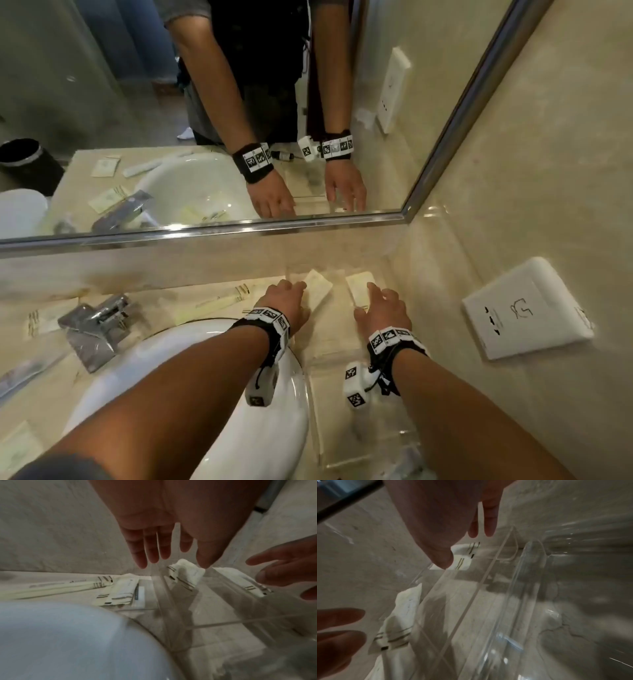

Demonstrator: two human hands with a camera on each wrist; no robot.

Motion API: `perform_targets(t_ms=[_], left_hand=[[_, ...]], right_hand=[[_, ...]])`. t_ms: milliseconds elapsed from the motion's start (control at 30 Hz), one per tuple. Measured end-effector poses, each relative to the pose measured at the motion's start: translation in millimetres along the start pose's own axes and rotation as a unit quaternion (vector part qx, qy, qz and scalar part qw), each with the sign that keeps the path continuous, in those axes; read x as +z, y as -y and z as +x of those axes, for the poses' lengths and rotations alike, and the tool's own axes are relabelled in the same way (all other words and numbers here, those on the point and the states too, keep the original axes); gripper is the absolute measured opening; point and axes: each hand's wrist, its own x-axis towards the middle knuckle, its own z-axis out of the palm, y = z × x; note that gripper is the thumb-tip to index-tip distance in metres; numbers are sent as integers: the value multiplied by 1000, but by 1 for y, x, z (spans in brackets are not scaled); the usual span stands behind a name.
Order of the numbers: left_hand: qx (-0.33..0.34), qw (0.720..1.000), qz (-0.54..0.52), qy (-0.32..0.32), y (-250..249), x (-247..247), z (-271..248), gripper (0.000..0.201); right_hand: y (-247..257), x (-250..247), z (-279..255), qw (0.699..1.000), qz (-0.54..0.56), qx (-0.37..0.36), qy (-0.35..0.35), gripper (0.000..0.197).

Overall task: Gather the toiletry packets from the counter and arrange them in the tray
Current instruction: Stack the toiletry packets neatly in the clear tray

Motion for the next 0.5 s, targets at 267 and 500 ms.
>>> perform_targets(t_ms=[267,500], left_hand=[[-53,999,4,11,-10,12,34,68],[-79,997,-3,16,-6,16,46,65]], right_hand=[[-2,9,33,999,-38,26,-20,63],[-1,6,39,997,51,60,4,64]])
